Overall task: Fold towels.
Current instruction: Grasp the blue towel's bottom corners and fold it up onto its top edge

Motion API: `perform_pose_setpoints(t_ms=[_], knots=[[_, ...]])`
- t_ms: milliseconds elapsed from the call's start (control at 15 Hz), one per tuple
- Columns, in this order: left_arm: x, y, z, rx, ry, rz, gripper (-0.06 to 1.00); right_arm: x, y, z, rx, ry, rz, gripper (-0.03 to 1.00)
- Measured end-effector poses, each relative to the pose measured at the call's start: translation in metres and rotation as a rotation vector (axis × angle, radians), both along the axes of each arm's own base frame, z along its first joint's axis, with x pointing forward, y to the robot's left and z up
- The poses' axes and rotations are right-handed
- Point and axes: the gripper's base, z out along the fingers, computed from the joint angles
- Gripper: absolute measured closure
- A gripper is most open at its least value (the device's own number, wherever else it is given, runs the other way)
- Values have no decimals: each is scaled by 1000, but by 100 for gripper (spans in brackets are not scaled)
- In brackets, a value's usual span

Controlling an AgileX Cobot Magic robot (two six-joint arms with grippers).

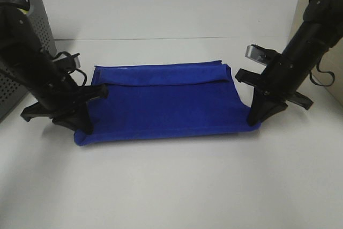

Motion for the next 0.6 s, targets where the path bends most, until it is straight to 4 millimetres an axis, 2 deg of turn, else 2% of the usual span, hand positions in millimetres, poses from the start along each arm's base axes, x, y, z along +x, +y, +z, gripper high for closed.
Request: perform_pose_setpoints(t_ms=[67, 133, 200, 333, 467, 600], knots=[[-29, 7, 2, 15, 19, 17, 92, -37, -3, 3, -13, 21, -23, 95], [-29, 7, 2, 15, 19, 17, 92, -37, -3, 3, -13, 21, -23, 95], [-40, 10, 6, 18, 15, 25, 92, -55, -4, 0, -20, 40, -23, 95], [-57, 13, 12, 21, 15, 24, 92, -78, -7, -5, -28, 65, -32, 95], [-59, 13, 17, 19, -4, 29, 92, -84, -7, -10, -32, 64, -32, 95], [-53, 12, 22, 13, -46, 45, 92, -73, -7, -3, -30, 19, -30, 95]])
